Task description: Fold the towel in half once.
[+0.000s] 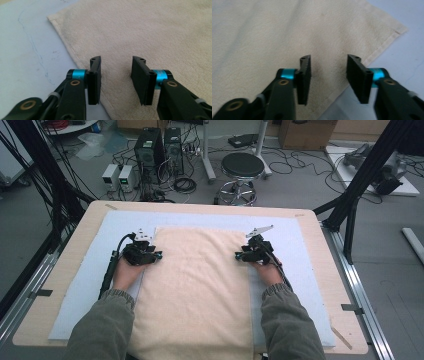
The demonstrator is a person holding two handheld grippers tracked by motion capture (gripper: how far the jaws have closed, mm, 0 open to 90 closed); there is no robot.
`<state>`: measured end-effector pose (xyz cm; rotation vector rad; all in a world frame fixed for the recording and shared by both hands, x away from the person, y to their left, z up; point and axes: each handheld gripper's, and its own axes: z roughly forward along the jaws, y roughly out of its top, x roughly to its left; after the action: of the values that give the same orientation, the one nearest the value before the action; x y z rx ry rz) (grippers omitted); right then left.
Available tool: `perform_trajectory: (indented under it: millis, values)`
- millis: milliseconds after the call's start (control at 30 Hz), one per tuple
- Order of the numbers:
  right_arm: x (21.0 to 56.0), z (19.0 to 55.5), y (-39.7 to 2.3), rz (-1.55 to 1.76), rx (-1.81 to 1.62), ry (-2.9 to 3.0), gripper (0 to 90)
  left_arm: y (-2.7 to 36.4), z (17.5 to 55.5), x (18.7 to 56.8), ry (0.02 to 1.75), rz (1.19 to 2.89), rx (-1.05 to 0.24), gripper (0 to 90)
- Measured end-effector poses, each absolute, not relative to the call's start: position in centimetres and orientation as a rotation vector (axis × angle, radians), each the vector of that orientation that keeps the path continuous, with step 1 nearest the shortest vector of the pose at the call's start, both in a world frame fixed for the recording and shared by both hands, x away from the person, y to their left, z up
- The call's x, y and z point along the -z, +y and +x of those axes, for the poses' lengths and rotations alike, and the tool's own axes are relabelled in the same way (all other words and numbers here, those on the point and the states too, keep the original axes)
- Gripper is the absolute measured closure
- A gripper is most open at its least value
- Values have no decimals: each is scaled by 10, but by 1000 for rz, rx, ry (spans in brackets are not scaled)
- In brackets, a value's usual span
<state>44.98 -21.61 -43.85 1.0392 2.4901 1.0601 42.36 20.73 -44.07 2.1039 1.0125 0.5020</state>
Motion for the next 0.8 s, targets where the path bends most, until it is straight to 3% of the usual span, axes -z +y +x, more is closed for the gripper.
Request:
perform_trajectory:
  millis: [267, 567, 800]
  values:
    - [439, 449, -215, 1053, -1104, 2523, 827, 207, 423, 441, 979, 2103, -467, 835]
    - [426, 441, -222, 1021, -1238, 2549, 845, 217, 414, 421, 955, 2037, -416, 859]
    - [387, 416, -228, 882, -1360, 2515, 846, 228, 384, 386, 859, 1970, -412, 860]
